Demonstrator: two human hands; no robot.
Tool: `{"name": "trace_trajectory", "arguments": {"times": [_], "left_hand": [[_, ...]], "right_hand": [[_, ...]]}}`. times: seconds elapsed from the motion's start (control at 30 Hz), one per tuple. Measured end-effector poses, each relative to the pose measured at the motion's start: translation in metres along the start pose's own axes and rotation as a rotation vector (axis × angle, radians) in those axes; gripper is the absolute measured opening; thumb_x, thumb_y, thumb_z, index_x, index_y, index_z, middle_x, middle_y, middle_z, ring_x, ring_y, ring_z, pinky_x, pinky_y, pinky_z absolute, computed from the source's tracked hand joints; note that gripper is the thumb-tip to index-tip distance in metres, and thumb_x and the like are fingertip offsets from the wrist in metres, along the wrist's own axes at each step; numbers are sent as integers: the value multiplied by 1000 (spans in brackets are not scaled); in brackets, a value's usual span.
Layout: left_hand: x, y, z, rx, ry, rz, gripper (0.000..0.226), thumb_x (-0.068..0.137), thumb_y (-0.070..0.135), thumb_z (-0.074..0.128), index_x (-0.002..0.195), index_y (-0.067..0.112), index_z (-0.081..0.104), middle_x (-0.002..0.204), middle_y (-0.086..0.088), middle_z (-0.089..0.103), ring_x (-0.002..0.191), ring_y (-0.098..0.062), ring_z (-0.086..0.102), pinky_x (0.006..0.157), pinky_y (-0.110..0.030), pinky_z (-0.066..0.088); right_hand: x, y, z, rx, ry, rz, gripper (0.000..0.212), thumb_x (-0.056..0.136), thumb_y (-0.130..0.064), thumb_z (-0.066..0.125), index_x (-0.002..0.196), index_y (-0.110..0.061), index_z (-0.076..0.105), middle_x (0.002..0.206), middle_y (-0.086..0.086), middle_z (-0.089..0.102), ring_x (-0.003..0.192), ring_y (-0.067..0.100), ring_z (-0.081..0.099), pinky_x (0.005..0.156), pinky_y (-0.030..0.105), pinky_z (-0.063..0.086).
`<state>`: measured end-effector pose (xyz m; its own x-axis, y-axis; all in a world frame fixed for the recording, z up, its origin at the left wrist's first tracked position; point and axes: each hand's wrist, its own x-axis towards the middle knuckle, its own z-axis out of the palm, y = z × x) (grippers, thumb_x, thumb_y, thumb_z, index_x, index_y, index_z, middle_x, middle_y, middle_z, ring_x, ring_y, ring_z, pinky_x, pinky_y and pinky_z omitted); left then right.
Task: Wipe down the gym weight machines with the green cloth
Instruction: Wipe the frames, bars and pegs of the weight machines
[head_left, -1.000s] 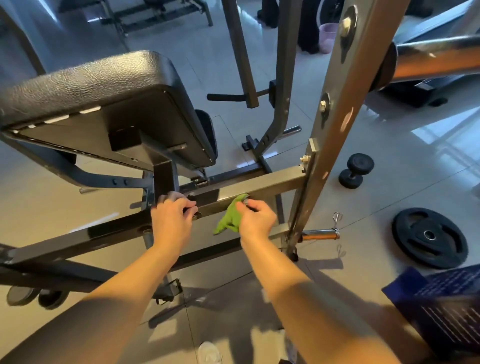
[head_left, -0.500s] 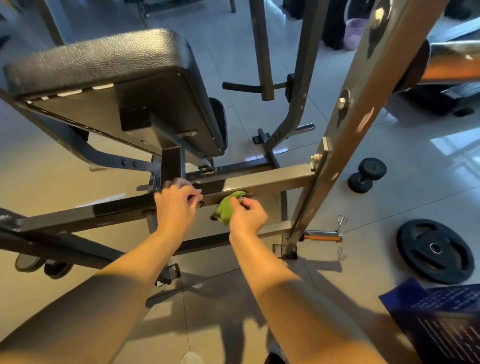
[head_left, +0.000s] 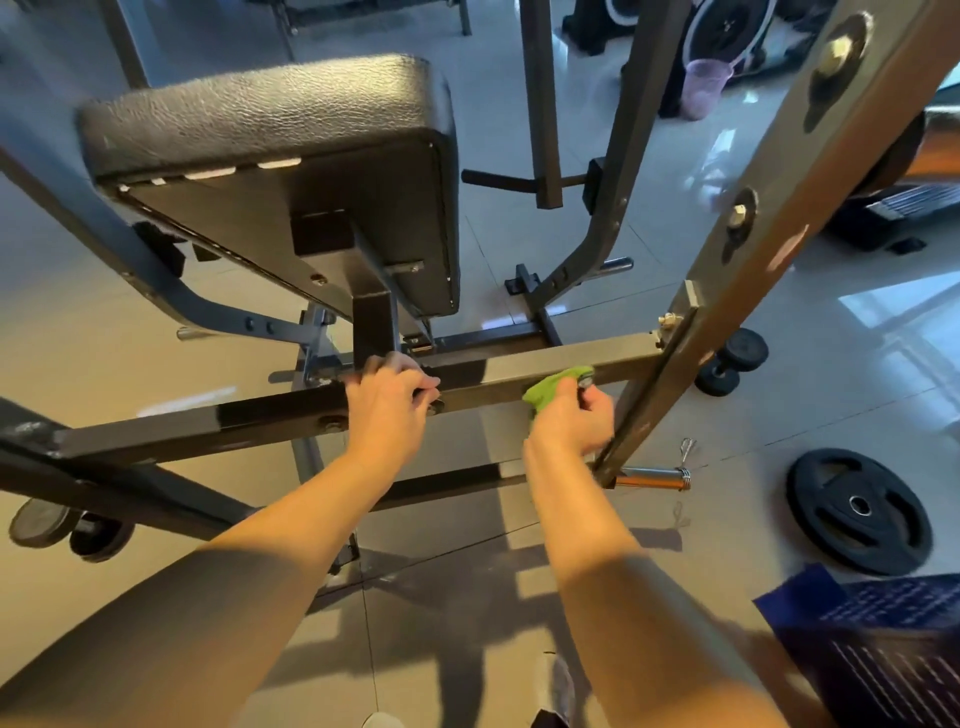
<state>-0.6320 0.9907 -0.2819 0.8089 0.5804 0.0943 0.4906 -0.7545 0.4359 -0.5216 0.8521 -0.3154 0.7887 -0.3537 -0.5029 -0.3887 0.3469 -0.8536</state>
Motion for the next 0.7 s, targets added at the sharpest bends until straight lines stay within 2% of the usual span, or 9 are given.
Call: {"name": "trace_trajectory", "arguments": {"times": [0.07,0.17,0.27,0.33,0.43,0.5,0.57,0.63,0.7], "left_hand": [[-1,-3,-3,42,-1,25,16,95,23,71,110,26,77,117,6,60,115,-21,52,102,-48,41],[-2,-13,-8,75,40,17,15,96,27,70,109,27,77,116,5,62,110,-21,56,99,-47,39],[-6,-25,-17,72,32,-7,16,96,28,70,109,26,77,116,5,62,110,-19,56,99,-44,37],[-8,-34,-22,101,47,-16,15,95,28,70,109,26,77,115,4,63,110,-20,56,98,-43,36],[-11,-50,-26,118,76,-34,16,94,28,71,109,26,78,114,3,64,108,-20,57,95,-40,36],[-13,-53,-26,124,77,-41,17,94,27,72,110,25,78,114,3,65,107,-20,57,92,-39,36],[-13,-52,-25,125,92,-43,17,94,27,72,109,25,79,114,3,66,108,-20,56,91,-39,36],[-13,-50,-25,118,90,-44,16,94,28,72,109,25,78,114,3,65,107,-20,56,93,-40,36],[-13,-50,-24,100,87,-43,16,95,28,71,109,25,78,114,2,65,107,-19,56,94,-40,36]], "right_hand": [[-31,31,7,-50,-78,70,8,91,-9,73,97,-12,68,92,2,71,84,18,70,81,38,62],[-46,41,1,-127,-245,168,12,90,-6,74,96,-13,67,92,0,68,83,14,67,66,22,57],[-13,8,-12,-27,-168,142,17,89,8,69,97,-6,67,93,7,67,73,15,64,50,17,52],[11,-12,-16,122,-72,125,15,90,10,64,99,-1,69,95,12,68,72,22,67,54,24,57],[7,4,-7,-37,-6,47,13,90,-2,72,97,-14,71,98,7,73,84,21,73,70,34,64],[-22,33,3,-139,-88,64,13,88,-7,75,90,-19,69,96,6,73,88,23,73,78,41,64],[-48,50,6,-192,-205,124,11,89,-6,76,95,-13,70,95,4,71,84,16,70,72,29,62],[-49,45,1,-177,-266,145,14,87,-1,76,99,-6,71,91,3,69,77,9,65,58,13,53],[-28,23,-7,-113,-214,103,20,86,7,74,103,-3,69,86,1,65,72,9,61,48,6,46]]}}
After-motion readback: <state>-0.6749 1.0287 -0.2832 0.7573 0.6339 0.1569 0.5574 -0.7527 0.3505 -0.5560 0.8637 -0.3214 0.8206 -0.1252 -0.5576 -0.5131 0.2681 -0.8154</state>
